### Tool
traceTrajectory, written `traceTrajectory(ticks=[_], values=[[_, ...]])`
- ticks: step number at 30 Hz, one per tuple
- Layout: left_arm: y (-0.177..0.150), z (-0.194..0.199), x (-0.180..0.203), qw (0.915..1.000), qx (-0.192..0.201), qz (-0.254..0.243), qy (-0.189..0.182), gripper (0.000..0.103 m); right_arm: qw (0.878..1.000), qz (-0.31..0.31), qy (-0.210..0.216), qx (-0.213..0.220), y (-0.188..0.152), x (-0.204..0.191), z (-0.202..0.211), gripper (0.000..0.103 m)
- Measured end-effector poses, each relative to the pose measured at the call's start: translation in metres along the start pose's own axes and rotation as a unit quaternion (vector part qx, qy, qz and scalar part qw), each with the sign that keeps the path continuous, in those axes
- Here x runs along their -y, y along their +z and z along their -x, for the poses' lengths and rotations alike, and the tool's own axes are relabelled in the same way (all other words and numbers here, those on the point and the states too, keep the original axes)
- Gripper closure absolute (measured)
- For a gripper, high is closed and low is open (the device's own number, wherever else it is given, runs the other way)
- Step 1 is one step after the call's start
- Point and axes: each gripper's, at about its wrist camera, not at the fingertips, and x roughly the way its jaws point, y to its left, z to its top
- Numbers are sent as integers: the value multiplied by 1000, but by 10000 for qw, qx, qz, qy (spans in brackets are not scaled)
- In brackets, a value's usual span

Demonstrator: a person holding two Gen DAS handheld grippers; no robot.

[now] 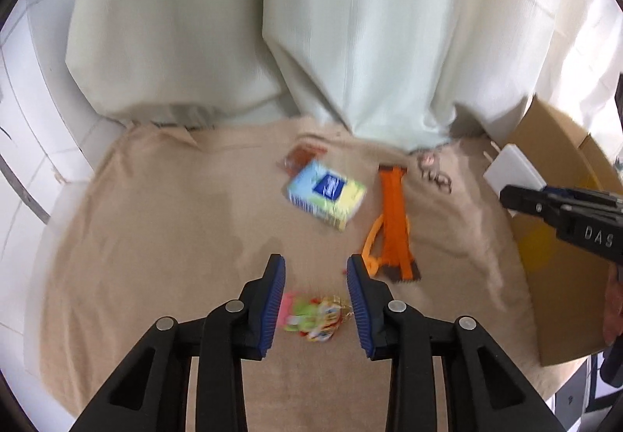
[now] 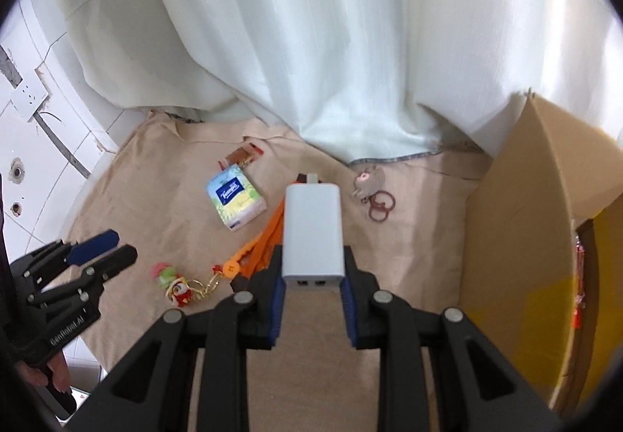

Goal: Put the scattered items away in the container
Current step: 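Lift the keychain toy with the left tool while the right tool lifts the charger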

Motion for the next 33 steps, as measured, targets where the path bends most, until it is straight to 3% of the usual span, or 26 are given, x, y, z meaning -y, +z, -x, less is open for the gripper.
traceTrajectory(ticks=[2, 5, 9, 12, 14, 19, 26, 29, 33], values=[[1, -2, -1, 10000, 25, -11, 52, 68, 10000, 31, 3, -11, 0, -1, -2, 74], [-9, -12, -1, 9996, -142, -51, -240, 68, 10000, 40, 7, -50, -4, -1, -5, 74], [-34, -31, 5, 9986, -357, -378, -55, 68, 9999, -34, 40, -153, -9, -1, -10, 74], [-47, -43, 1, 9980, -556, -300, -55, 68, 9998, -30, 38, -201, -12, -2, -12, 74], [-50, -46, -2, 9984, -489, -263, 48, 68, 9997, -55, 26, -218, -14, -3, -13, 74], [-50, -60, -8, 9983, -534, -198, -142, 68, 9998, -29, 15, -221, -14, -4, -13, 74], [-42, -60, -5, 9967, -377, -704, -169, 68, 9998, -48, 33, -175, -11, -5, -11, 74], [-41, -52, 3, 9938, -143, -1101, -22, 68, 9999, -40, 31, -133, -11, -6, -10, 74], [-49, -54, 7, 9898, -81, -1416, -106, 67, 9998, -20, 41, -174, -11, -9, -11, 74]])
